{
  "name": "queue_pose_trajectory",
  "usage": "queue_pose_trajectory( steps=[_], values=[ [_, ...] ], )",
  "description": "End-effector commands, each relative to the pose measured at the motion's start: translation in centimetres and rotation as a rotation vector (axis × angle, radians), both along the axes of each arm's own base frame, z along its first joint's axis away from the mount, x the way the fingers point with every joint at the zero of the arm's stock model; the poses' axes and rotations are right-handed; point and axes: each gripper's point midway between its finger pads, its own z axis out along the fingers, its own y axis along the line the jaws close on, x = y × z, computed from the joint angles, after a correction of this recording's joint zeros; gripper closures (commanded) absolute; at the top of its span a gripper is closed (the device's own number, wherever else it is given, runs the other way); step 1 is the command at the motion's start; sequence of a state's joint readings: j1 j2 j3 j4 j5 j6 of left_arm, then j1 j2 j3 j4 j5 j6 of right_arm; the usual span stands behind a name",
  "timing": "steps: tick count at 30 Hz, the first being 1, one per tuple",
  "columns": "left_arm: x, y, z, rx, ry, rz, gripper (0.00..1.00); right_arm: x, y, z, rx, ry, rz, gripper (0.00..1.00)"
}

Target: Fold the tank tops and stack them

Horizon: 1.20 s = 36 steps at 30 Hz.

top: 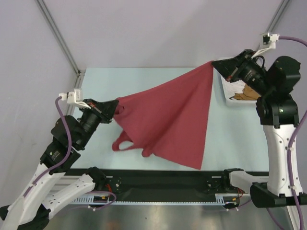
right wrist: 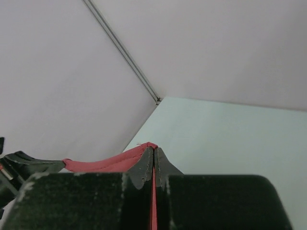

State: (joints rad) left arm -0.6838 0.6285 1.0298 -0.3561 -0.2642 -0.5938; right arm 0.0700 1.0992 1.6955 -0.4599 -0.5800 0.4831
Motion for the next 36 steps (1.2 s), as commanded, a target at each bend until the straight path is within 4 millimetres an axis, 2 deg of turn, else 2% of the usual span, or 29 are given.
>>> queue_pose_trajectory(
  steps=[1,3,5,8,10,12,13,17,20,23,24,26,28,29,31,32,33,34,35,36],
  values=[
    [0.6,2.1,1.0,0.070,-0.017,0.099,0.97,-1.1,-0.2,2.6,0.029,-0.086,-0.016,1.00],
    [0.8,1.0,0.8,0.085,-0.018,0.055,0.99,-0.8,-0.7,2.0,0.022,-0.062,-0.046,1.00],
    [1.1,-0.9,0.2,0.095,-0.012,-0.016,1.00,-1.4,-0.9,2.1,0.013,-0.074,-0.053,1.00],
    [0.9,-2.9,0.0,0.066,-0.019,-0.107,1.00,-3.0,-1.1,2.7,-0.004,-0.109,-0.051,1.00],
    [0.6,-3.6,0.5,0.038,-0.035,-0.147,1.00,-4.8,-0.9,4.0,-0.018,-0.153,-0.033,1.00],
    [-0.3,-4.2,0.7,0.014,-0.037,-0.197,1.00,-6.3,-0.9,4.5,-0.034,-0.163,-0.021,1.00],
    [-0.6,-4.3,0.7,0.006,-0.036,-0.211,1.00,-7.5,-0.9,5.6,-0.037,-0.198,-0.018,1.00],
    [-2.4,-4.5,0.8,-0.036,-0.037,-0.264,1.00,-12.0,-1.0,7.4,-0.036,-0.265,-0.010,1.00],
    [-3.1,-3.7,1.1,-0.042,-0.036,-0.255,1.00,-13.4,-1.2,8.3,-0.037,-0.285,-0.017,1.00],
    [-2.8,-2.2,1.1,-0.026,-0.028,-0.179,0.99,-11.9,-1.5,7.9,-0.033,-0.247,-0.043,1.00],
    [-2.5,-1.6,0.9,-0.017,-0.021,-0.145,0.98,-10.8,-1.6,7.4,-0.030,-0.219,-0.054,1.00],
    [-1.4,-0.3,0.7,0.004,-0.015,-0.053,0.94,-7.3,-1.5,5.3,-0.025,-0.128,-0.060,1.00],
    [-0.4,0.0,-0.2,0.042,0.009,-0.006,0.93,-4.2,-1.5,3.1,-0.017,-0.047,-0.075,1.00],
    [0.8,-0.3,-1.3,0.076,0.035,0.015,0.93,-2.0,-1.6,0.7,-0.004,0.027,-0.089,1.00],
    [2.2,-1.1,-3.3,0.109,0.074,0.002,0.93,1.2,-1.6,-2.7,-0.005,0.129,-0.107,1.00],
    [3.7,-1.9,-6.5,0.129,0.150,-0.034,0.94,2.4,-1.7,-3.9,-0.001,0.152,-0.114,1.00],
    [4.6,-2.6,-7.0,0.100,0.142,-0.066,0.94,4.2,-1.8,-7.6,-0.003,0.241,-0.130,1.00],
    [5.6,-2.7,-8.3,0.089,0.162,-0.072,0.95,5.2,-1.8,-9.2,0.000,0.273,-0.133,1.00],
    [7.1,-2.7,-12.2,0.093,0.250,-0.073,0.96,7.0,-1.9,-10.4,0.009,0.272,-0.142,1.00],
    [7.9,-3.4,-12.5,0.075,0.234,-0.102,0.96,8.1,-1.9,-12.3,0.028,0.315,-0.146,1.00]
  ],
)
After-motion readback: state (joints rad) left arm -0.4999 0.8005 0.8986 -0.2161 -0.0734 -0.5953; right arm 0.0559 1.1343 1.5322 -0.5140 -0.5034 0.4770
